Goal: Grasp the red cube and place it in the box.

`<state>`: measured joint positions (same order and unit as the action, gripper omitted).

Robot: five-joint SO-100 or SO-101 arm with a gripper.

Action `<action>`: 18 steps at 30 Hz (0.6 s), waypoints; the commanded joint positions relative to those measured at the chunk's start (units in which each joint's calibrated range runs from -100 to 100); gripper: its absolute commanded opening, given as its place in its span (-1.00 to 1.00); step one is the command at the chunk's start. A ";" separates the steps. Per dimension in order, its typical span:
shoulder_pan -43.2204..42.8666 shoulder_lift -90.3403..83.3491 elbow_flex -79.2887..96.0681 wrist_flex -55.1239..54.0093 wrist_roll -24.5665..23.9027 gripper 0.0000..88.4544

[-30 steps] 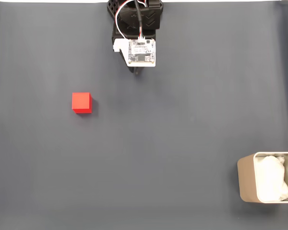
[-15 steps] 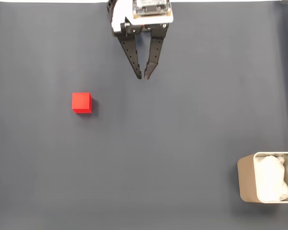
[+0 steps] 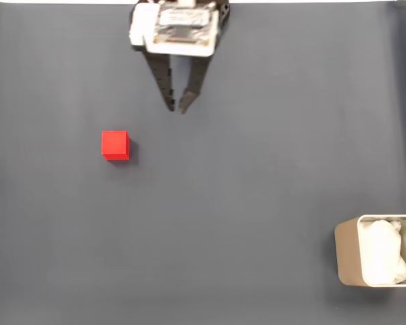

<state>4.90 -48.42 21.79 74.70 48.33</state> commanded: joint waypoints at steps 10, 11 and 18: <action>10.37 5.78 -2.63 0.46 0.68 -1.00; 10.94 6.30 -2.63 0.30 0.68 -1.00; 14.64 9.85 -1.99 -1.10 0.49 -0.96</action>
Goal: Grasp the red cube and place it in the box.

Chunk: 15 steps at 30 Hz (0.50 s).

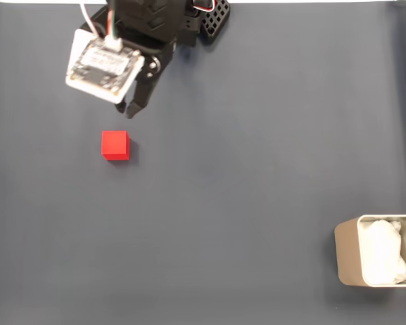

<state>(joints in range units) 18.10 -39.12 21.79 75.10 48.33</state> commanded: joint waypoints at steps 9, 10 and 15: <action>5.62 4.37 0.38 -6.74 0.73 -0.74; 6.05 4.46 1.02 -7.80 0.88 -0.71; 7.68 5.07 4.49 -13.46 2.00 -0.59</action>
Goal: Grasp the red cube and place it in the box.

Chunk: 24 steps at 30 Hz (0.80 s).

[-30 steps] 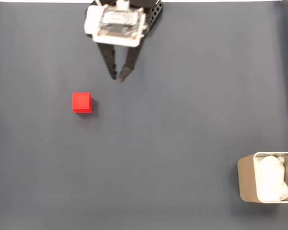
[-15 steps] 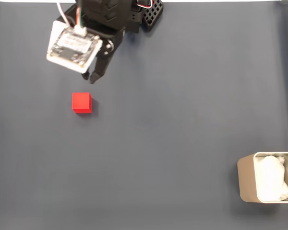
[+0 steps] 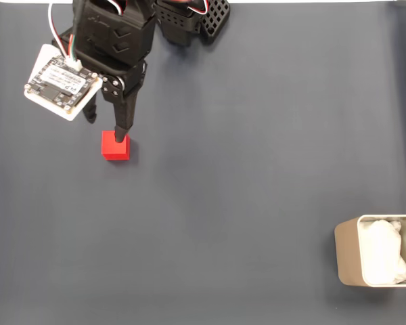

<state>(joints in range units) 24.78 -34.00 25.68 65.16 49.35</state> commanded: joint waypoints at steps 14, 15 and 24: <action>2.21 -0.40 15.75 -17.94 3.03 -0.48; 2.21 -0.66 17.02 -18.93 3.17 -0.47; 2.92 -2.57 26.69 -27.04 4.10 -0.37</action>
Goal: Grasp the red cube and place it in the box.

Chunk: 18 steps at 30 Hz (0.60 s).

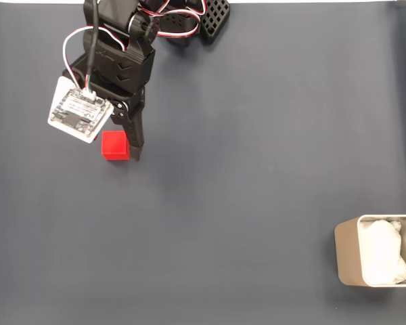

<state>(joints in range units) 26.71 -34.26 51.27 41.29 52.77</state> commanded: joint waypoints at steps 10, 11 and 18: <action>2.77 -1.44 9.50 -13.01 2.00 -0.29; 2.98 -1.10 9.68 -13.50 2.00 -0.29; 3.62 0.55 10.60 -15.72 2.10 -0.25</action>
<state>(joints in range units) 29.67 -33.91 61.75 27.21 54.48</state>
